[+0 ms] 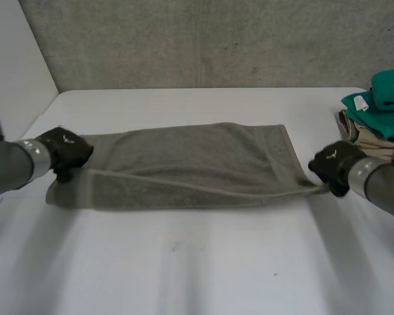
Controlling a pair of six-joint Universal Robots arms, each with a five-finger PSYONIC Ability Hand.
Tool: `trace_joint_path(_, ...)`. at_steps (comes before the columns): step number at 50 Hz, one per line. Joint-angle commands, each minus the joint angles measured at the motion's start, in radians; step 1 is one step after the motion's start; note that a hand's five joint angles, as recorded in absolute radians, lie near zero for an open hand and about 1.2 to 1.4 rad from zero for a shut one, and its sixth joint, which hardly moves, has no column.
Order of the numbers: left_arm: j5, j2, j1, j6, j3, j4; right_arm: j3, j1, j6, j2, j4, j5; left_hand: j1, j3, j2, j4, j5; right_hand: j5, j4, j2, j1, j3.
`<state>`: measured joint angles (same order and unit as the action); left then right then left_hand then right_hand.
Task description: Fold the laundry.
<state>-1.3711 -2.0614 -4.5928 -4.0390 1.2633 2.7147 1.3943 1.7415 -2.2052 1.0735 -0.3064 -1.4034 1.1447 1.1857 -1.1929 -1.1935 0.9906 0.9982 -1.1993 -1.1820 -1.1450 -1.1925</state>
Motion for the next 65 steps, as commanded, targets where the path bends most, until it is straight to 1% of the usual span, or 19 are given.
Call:
trace_joint_path(1,0.101,0.130,-0.069,-0.332,0.254,-0.209,0.158,-0.043,0.343,0.075,-0.275,-0.003,0.252,0.211,-0.203,-0.203,0.231,0.223,-0.197,-0.214,-0.251,-0.204)
trace_joint_path(5,0.118,0.130,-0.090,-0.439,0.291,-0.243,0.181,-0.045,0.355,0.079,-0.254,-0.012,0.252,0.211,-0.203,-0.203,0.231,0.223,-0.197,-0.214,-0.251,-0.204)
trace_joint_path(7,0.112,0.115,-0.084,-0.428,0.274,-0.233,0.175,-0.043,0.348,0.074,-0.250,-0.016,0.252,0.211,-0.203,-0.203,0.231,0.223,-0.197,-0.214,-0.251,-0.204)
trace_joint_path(11,0.092,0.055,-0.051,-0.330,0.188,-0.196,0.128,-0.034,0.317,0.046,-0.240,-0.034,0.252,0.211,-0.203,-0.203,0.231,0.223,-0.197,-0.214,-0.251,-0.204)
trace_joint_path(17,0.086,-0.054,0.012,-0.123,-0.076,-0.132,-0.049,0.000,0.191,-0.032,-0.168,-0.054,0.252,0.211,-0.203,-0.203,0.231,0.223,-0.197,-0.214,-0.251,-0.204)
trace_joint_path(21,0.072,-0.115,0.038,0.044,-0.329,-0.063,-0.256,0.026,0.078,-0.070,-0.090,-0.084,0.252,0.211,-0.203,-0.203,0.231,0.223,-0.197,-0.214,-0.251,-0.204)
trace_joint_path(22,0.058,-0.132,0.046,0.139,-0.437,-0.014,-0.356,0.035,0.006,-0.084,-0.029,-0.101,0.252,0.211,-0.203,-0.203,0.231,0.223,-0.197,-0.214,-0.251,-0.204)
trace_joint_path(23,0.052,-0.137,0.048,0.179,-0.487,0.009,-0.406,0.038,-0.025,-0.087,-0.004,-0.114,0.252,0.211,-0.203,-0.203,0.231,0.223,-0.197,-0.214,-0.251,-0.204)
trace_joint_path(27,-0.005,-0.128,0.046,0.452,-0.640,0.224,-0.569,0.044,-0.250,-0.090,0.220,-0.169,0.252,0.211,-0.203,-0.203,0.231,0.223,-0.197,-0.214,-0.251,-0.204)
trace_joint_path(28,-0.023,-0.118,0.045,0.492,-0.645,0.265,-0.574,0.043,-0.301,-0.087,0.278,-0.178,0.252,0.211,-0.203,-0.203,0.231,0.223,-0.197,-0.214,-0.251,-0.204)
trace_joint_path(29,-0.073,-0.094,0.043,0.570,-0.638,0.371,-0.569,0.043,-0.377,-0.077,0.380,-0.184,0.252,0.211,-0.203,-0.203,0.231,0.223,-0.197,-0.214,-0.251,-0.204)
trace_joint_path(32,-0.164,-0.043,0.046,0.665,-0.586,0.575,-0.511,0.044,-0.473,-0.029,0.552,-0.172,0.252,0.211,-0.203,-0.203,0.231,0.223,-0.197,-0.214,-0.251,-0.204)
trace_joint_path(36,-0.180,-0.013,0.045,0.663,-0.509,0.759,-0.388,0.049,-0.478,0.037,0.721,-0.141,0.252,0.211,-0.203,-0.203,0.231,0.223,-0.197,-0.214,-0.251,-0.204)
trace_joint_path(41,-0.134,-0.011,0.054,0.660,-0.441,0.767,-0.299,0.061,-0.455,0.068,0.814,-0.121,0.252,0.211,-0.203,-0.203,0.231,0.223,-0.197,-0.214,-0.251,-0.204)
trace_joint_path(48,-0.115,-0.060,0.046,0.655,-0.352,0.761,-0.276,0.069,-0.432,0.029,0.771,-0.117,0.252,0.211,-0.203,-0.203,0.231,0.223,-0.197,-0.214,-0.251,-0.204)
trace_joint_path(52,-0.109,-0.080,0.042,0.641,-0.274,0.745,-0.268,0.066,-0.418,-0.021,0.707,-0.108,0.252,0.211,-0.203,-0.203,0.231,0.223,-0.197,-0.214,-0.251,-0.204)
trace_joint_path(56,-0.065,-0.080,0.046,0.579,-0.150,0.709,-0.250,0.058,-0.386,-0.081,0.610,-0.092,0.252,0.211,-0.203,-0.203,0.231,0.223,-0.197,-0.214,-0.251,-0.204)
trace_joint_path(63,0.039,-0.014,0.020,0.346,0.099,0.576,-0.170,0.027,-0.208,-0.121,0.314,-0.098,0.252,0.211,-0.203,-0.203,0.231,0.223,-0.197,-0.214,-0.251,-0.204)
trace_joint_path(65,0.055,0.032,0.008,0.246,0.172,0.476,-0.135,0.004,-0.131,-0.104,0.193,-0.108,0.252,0.211,-0.203,-0.203,0.231,0.223,-0.197,-0.214,-0.251,-0.204)
